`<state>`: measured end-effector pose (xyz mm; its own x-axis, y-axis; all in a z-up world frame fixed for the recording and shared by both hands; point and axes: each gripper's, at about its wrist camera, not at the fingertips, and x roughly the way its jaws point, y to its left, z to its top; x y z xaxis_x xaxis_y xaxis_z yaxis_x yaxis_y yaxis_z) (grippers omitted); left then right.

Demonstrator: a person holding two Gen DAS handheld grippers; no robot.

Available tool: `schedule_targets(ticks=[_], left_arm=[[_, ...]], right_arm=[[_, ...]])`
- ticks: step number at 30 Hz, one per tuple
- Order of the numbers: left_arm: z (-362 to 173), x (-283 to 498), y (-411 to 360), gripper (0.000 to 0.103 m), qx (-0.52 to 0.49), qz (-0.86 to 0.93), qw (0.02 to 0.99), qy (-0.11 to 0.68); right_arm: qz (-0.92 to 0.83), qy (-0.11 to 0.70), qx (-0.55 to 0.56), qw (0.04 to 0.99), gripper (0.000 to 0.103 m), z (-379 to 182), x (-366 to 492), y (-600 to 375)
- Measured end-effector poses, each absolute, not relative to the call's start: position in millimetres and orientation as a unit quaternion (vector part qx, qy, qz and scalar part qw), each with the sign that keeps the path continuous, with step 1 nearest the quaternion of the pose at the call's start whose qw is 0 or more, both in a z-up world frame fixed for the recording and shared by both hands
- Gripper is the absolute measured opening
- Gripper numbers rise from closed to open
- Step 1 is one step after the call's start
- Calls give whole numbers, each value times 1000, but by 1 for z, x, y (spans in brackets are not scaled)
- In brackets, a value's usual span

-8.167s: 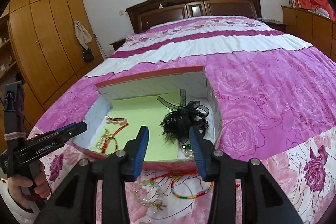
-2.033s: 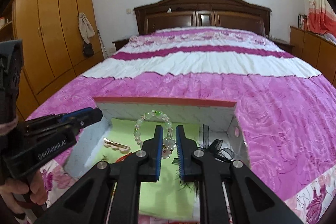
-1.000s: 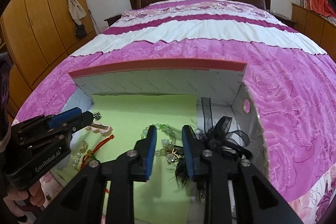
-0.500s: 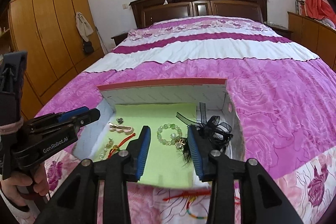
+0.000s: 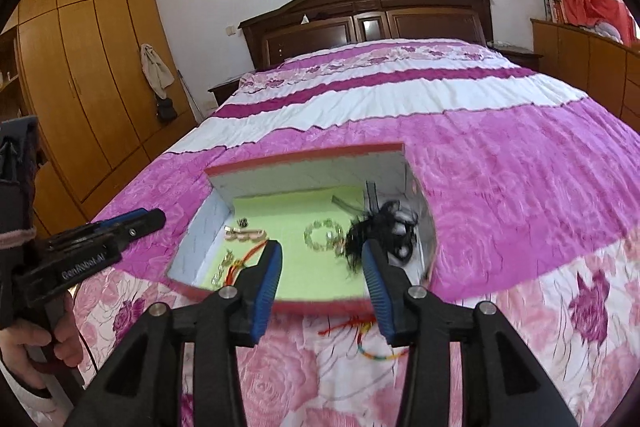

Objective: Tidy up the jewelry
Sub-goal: 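Grasp the other green-stone earring with the left gripper while the right moves to the rainbow bracelet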

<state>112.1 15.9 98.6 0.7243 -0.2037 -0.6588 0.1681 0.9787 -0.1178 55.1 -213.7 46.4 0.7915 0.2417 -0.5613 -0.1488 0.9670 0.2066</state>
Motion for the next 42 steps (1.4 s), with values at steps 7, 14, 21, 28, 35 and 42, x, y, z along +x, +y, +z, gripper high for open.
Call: schedule_targets(ticks=[7, 14, 21, 28, 35, 42], left_arm=[[81, 93, 26, 22, -29, -85, 920, 382], [61, 81, 37, 22, -25, -69, 910, 408], [38, 73, 45, 22, -23, -70, 899, 431], [21, 64, 48, 22, -10, -71, 893, 445], [6, 61, 48, 21, -5, -80, 884, 461], [-4, 62, 45, 17, 1, -87, 878, 470]], right_arm=[[100, 321, 89, 938, 45, 29, 38, -224], [97, 335, 102, 932, 45, 16, 30, -235], [88, 349, 116, 926, 47, 5, 22, -246], [79, 361, 129, 920, 47, -6, 17, -258], [74, 375, 145, 913, 47, -14, 17, -263], [68, 385, 146, 909, 47, -19, 19, -264]])
